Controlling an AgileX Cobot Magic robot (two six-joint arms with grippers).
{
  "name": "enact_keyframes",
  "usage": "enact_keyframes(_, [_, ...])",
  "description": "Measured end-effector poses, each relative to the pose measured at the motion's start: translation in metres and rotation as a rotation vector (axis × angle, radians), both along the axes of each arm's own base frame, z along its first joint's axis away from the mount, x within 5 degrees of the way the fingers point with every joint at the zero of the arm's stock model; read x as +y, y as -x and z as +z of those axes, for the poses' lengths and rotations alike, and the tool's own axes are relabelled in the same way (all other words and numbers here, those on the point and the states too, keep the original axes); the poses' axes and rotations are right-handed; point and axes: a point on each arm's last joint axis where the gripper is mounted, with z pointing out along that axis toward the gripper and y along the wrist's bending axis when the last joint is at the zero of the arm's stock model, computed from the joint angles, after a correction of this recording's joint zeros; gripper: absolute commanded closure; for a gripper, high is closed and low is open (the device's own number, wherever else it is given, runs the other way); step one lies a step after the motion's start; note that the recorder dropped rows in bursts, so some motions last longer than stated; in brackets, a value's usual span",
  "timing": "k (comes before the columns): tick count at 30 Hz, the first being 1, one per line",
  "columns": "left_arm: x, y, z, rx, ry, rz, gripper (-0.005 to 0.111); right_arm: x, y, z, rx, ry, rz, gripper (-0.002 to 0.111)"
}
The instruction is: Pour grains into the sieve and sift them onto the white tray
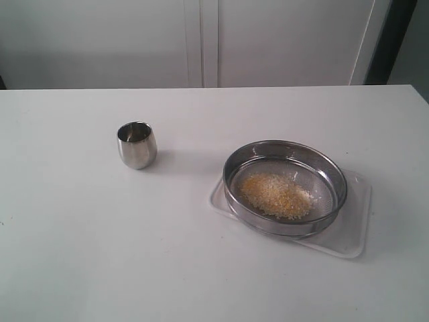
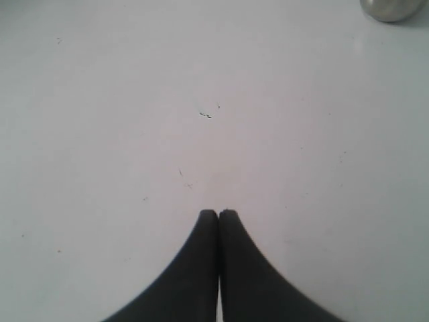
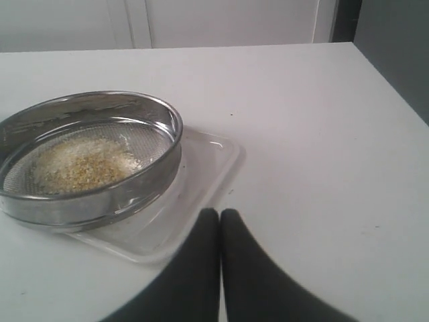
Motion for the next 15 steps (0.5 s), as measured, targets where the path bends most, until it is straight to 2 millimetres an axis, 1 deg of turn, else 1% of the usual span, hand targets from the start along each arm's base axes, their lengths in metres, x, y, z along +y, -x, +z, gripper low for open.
enact_keyframes(5, [0.0,0.0,0.0,0.0,0.0,0.0,0.107,0.0,-0.001,0.003,-0.033,0.008,0.002,0.108])
enact_keyframes(9, [0.0,0.0,0.0,0.0,0.0,0.0,0.107,0.0,-0.002,0.01,-0.108,0.007,0.005,0.108])
enact_keyframes(15, [0.0,0.0,0.0,0.0,0.0,0.0,0.107,0.002,-0.003,0.03,-0.338,-0.006,0.018,0.108])
